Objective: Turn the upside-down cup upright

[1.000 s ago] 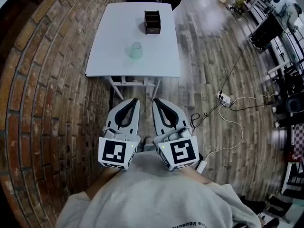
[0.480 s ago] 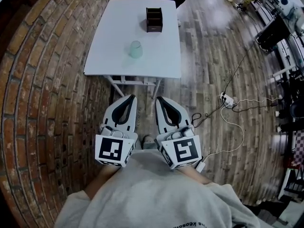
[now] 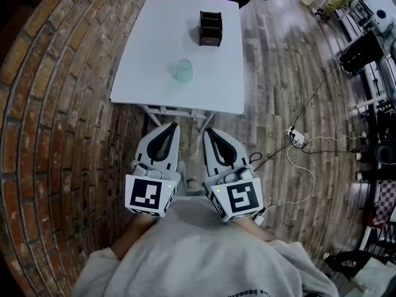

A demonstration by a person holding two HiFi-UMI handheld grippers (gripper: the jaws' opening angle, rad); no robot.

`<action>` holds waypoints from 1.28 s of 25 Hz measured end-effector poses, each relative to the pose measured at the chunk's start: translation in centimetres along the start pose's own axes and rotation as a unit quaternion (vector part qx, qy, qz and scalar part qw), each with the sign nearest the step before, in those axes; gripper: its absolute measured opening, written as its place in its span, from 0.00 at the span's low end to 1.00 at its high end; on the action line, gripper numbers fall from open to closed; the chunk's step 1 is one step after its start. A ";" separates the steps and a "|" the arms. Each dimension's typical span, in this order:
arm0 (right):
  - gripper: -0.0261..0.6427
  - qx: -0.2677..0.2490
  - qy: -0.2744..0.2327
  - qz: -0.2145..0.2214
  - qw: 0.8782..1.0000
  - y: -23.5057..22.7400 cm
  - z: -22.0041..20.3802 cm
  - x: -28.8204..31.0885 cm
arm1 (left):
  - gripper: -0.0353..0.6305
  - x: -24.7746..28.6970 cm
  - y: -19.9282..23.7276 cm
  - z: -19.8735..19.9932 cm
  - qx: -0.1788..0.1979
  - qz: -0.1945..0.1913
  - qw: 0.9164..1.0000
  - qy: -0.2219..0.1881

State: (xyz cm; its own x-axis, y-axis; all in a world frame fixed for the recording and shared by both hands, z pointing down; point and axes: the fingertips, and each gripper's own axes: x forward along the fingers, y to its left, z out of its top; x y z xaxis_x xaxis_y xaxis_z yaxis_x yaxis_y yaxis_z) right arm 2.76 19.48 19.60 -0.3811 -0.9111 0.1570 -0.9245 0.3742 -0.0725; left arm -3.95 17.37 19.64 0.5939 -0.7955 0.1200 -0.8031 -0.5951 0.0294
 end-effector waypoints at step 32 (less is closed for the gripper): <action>0.05 -0.032 0.020 -0.059 0.998 -5.9 -0.1 19.8 | 0.07 15.9 13.1 -1.9 -0.003 -0.089 0.996 0.029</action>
State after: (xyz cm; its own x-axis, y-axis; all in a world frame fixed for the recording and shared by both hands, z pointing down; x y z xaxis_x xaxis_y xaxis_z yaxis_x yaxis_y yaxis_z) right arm 0.68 -0.72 23.27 -0.2691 -0.9423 0.1990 -0.9608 0.2770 0.0124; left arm -5.11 -2.86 23.86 0.7235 -0.6693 0.1690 -0.6855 -0.7255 0.0612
